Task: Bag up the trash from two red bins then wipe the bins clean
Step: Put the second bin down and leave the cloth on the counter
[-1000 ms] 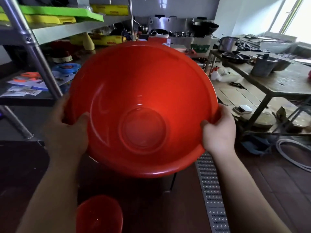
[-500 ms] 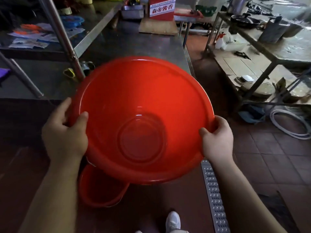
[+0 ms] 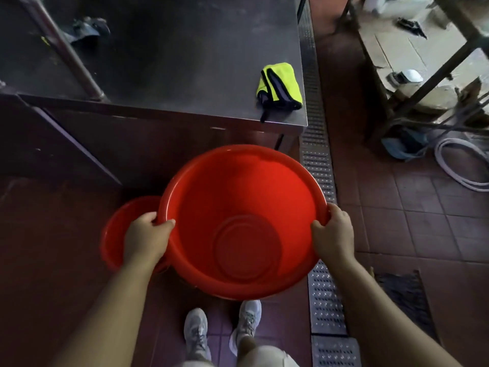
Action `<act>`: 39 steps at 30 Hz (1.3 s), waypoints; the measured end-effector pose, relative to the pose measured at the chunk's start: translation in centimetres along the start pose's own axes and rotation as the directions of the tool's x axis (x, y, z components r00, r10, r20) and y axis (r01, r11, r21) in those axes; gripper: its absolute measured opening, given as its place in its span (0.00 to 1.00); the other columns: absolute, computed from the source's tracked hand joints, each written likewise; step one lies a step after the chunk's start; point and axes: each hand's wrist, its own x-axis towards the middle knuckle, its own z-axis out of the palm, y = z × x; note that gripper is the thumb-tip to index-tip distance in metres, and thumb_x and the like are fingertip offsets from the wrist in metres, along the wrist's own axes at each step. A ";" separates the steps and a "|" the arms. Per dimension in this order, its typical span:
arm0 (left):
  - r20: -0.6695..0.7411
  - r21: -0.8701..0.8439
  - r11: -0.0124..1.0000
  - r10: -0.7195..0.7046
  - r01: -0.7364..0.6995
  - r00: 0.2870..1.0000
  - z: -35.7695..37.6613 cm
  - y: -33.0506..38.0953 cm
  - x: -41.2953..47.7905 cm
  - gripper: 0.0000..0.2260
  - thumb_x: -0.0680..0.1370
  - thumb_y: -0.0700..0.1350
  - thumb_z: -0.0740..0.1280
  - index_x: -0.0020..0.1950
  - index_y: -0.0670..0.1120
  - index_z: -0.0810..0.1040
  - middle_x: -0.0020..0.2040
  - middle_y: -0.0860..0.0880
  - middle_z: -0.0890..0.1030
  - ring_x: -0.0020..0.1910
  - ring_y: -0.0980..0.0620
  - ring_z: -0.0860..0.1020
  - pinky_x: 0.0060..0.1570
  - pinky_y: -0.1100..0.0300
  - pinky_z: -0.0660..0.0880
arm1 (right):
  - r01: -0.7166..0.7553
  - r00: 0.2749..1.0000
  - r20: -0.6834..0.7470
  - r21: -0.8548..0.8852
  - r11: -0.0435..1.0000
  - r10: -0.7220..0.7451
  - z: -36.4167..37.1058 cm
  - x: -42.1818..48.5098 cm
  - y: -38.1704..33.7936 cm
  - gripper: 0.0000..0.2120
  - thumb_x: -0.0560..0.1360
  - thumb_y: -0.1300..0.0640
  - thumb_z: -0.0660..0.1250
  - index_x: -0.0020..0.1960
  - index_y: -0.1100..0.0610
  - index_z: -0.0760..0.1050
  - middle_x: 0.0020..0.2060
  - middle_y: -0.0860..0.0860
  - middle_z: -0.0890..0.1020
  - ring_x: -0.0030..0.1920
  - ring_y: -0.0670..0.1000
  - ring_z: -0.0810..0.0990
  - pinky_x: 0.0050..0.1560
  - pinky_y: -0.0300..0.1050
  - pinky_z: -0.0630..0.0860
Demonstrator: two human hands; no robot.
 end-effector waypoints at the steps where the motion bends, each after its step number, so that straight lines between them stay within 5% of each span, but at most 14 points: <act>1: 0.034 0.017 1.000 -0.018 0.018 0.999 1.4 -0.8 0.4 0.15 0.73 0.45 0.71 0.58 0.41 0.79 0.48 0.43 0.82 0.50 0.42 0.80 0.53 0.52 0.74 | -0.017 1.000 0.027 -0.014 1.000 0.017 0.2 0.6 1.0 0.22 0.71 0.64 0.65 0.65 0.62 0.70 0.56 0.60 0.73 0.56 0.59 0.73 0.59 0.51 0.70; 5: 0.115 0.078 0.993 -0.100 0.091 0.988 6.3 -3.7 2.4 0.08 0.71 0.45 0.73 0.47 0.44 0.80 0.42 0.46 0.83 0.46 0.42 0.81 0.50 0.50 0.76 | -0.058 0.989 0.128 -0.090 0.994 0.069 1.9 3.3 4.7 0.20 0.72 0.63 0.64 0.64 0.62 0.71 0.56 0.59 0.72 0.55 0.59 0.74 0.56 0.50 0.69; 9: 0.151 0.168 0.967 -0.219 0.194 0.964 10.5 -6.8 4.8 0.27 0.68 0.45 0.76 0.64 0.38 0.75 0.56 0.40 0.81 0.54 0.42 0.79 0.58 0.49 0.74 | -0.102 0.971 0.198 -0.178 0.979 0.137 5.0 5.5 8.3 0.16 0.71 0.63 0.66 0.58 0.62 0.73 0.54 0.59 0.73 0.53 0.60 0.74 0.52 0.47 0.69; 18: 0.197 0.366 0.895 -0.342 0.255 0.919 18.4 -13.8 10.3 0.27 0.70 0.44 0.75 0.67 0.40 0.72 0.61 0.40 0.78 0.61 0.42 0.76 0.60 0.53 0.70 | -0.246 0.898 0.284 -0.311 0.918 0.337 15.7 9.5 16.6 0.15 0.68 0.64 0.63 0.54 0.57 0.75 0.50 0.58 0.80 0.47 0.59 0.78 0.45 0.48 0.75; 24: 0.223 0.386 0.893 -0.335 0.233 0.915 23.2 -17.8 14.2 0.20 0.72 0.36 0.71 0.64 0.38 0.75 0.60 0.38 0.78 0.59 0.41 0.76 0.56 0.55 0.69 | -0.285 0.852 0.308 -0.408 0.867 0.424 22.5 11.5 21.1 0.19 0.68 0.66 0.58 0.57 0.55 0.73 0.49 0.57 0.79 0.45 0.60 0.79 0.45 0.51 0.78; 30: 0.209 0.465 0.872 -0.277 0.154 0.938 26.9 -21.2 18.7 0.15 0.74 0.38 0.69 0.61 0.39 0.76 0.57 0.40 0.80 0.56 0.41 0.77 0.50 0.56 0.70 | -0.297 0.856 0.303 -0.374 0.879 0.419 28.9 13.4 24.3 0.12 0.70 0.66 0.59 0.49 0.53 0.74 0.41 0.53 0.80 0.41 0.57 0.80 0.44 0.57 0.80; 39: 0.190 0.590 0.807 -0.177 0.032 0.966 30.0 -24.1 24.2 0.17 0.75 0.43 0.68 0.63 0.42 0.74 0.59 0.39 0.77 0.58 0.38 0.75 0.54 0.49 0.72 | -0.268 0.886 0.280 -0.339 0.902 0.369 35.0 16.1 26.4 0.09 0.67 0.66 0.61 0.44 0.55 0.73 0.43 0.55 0.80 0.41 0.59 0.78 0.41 0.48 0.74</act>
